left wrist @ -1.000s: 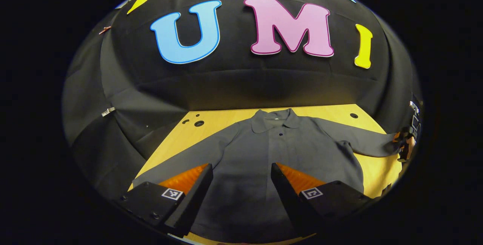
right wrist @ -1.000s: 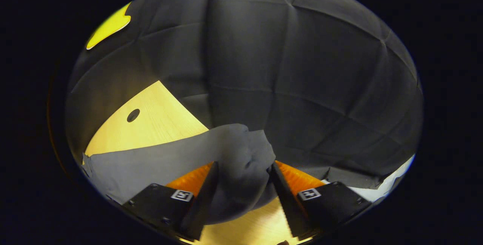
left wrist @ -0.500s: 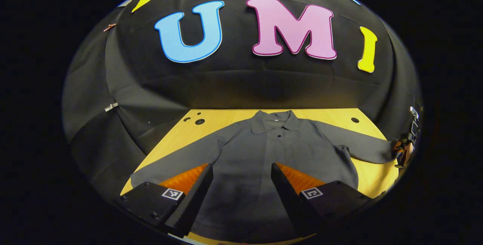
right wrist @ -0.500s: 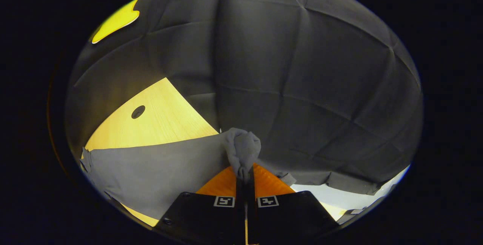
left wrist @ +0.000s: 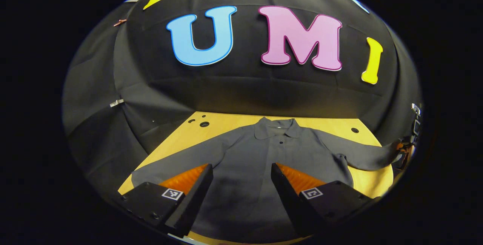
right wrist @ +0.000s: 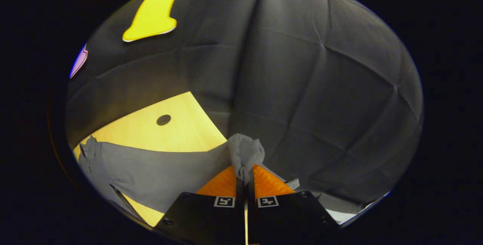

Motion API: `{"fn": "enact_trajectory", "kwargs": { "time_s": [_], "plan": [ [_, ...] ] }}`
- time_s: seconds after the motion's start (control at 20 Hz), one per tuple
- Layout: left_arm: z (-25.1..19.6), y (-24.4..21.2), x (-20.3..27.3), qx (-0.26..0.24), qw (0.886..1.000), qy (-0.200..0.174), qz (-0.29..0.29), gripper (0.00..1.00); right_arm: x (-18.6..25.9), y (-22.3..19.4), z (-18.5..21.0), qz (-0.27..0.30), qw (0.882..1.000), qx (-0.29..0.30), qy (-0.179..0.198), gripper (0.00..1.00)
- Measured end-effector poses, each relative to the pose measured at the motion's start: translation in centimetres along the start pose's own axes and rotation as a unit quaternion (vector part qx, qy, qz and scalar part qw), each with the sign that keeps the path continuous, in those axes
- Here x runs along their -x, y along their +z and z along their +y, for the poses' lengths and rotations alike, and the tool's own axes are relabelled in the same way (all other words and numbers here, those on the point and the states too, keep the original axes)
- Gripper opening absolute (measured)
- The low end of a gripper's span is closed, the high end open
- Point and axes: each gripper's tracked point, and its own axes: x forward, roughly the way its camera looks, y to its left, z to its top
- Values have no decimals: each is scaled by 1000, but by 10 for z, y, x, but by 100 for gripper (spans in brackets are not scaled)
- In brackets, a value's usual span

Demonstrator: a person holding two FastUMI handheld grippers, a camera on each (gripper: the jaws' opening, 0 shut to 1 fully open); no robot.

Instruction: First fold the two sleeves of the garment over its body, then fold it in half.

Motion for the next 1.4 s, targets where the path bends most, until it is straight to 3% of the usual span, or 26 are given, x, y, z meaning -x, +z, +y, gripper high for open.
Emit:
{"fn": "enact_trajectory", "kwargs": {
  "time_s": [0.45,0.65,0.9,1.4],
  "plan": [
    [32,3,-13,8,1000,-10,-3,98,113,92,34,-62,994,18,85,7],
    [42,6,-13,4,1000,-19,-15,98,147,124,49,-87,989,52,105,7],
    [63,-8,-12,37,999,-14,-2,98,212,159,72,-107,977,72,169,7],
    [124,-27,8,54,997,46,-3,97,306,201,95,-103,938,146,298,7]
  ]
}}
